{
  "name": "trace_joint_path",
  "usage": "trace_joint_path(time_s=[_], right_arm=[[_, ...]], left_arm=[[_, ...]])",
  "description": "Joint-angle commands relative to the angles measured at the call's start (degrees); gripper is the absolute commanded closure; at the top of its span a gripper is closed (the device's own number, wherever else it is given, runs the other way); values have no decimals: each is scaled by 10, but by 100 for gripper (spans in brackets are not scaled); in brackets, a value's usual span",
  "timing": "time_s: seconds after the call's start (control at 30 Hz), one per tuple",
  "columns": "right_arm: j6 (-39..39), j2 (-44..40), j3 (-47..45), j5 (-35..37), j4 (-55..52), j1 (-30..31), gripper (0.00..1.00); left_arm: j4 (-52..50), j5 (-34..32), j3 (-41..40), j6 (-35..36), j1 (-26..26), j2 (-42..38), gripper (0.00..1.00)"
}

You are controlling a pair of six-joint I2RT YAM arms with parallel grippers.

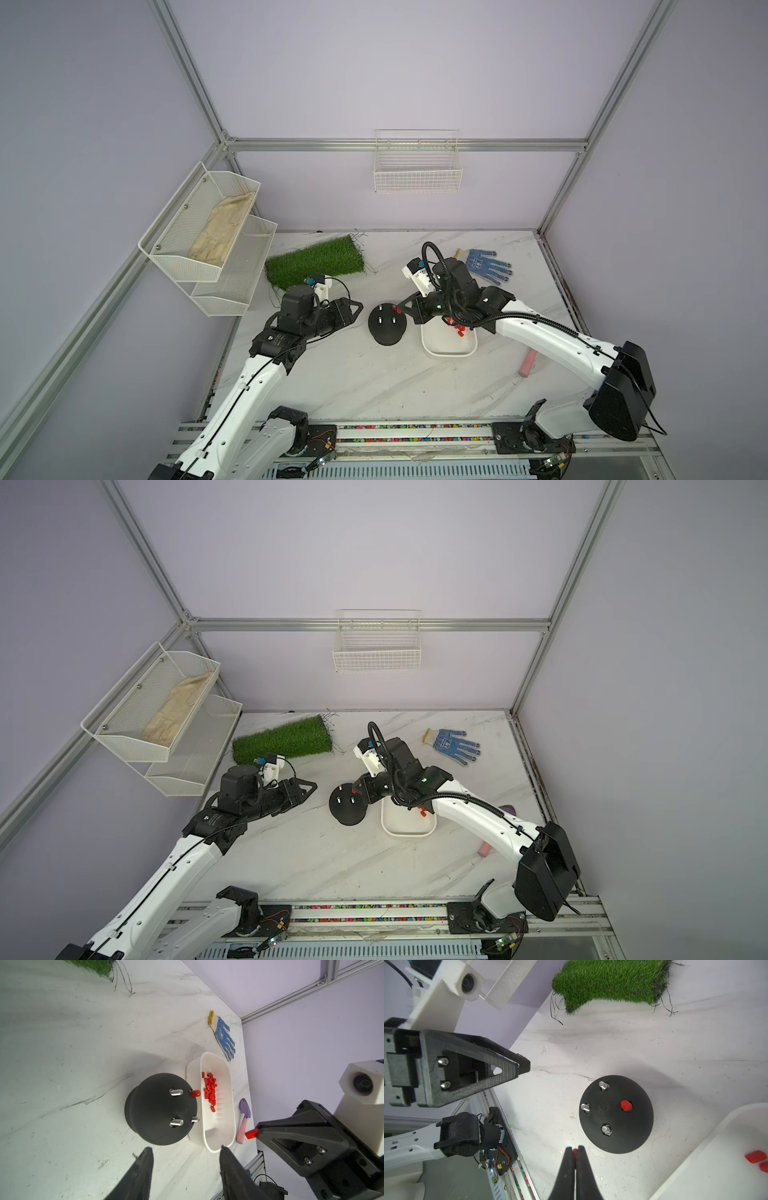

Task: Cover the protruding screws with screw protection sleeves
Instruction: Attach the screw protection sleeve to the screw.

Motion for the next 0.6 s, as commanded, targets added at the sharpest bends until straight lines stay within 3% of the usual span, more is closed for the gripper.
trace_joint_path(time_s=[0.0, 0.57], right_arm=[[-8, 9, -7, 40, 39, 11, 93], [-5, 51, -44, 83, 90, 35, 93]], left_arm=[[-3, -21, -18, -11, 3, -15, 47], [22, 14, -40, -27, 1, 10, 44]])
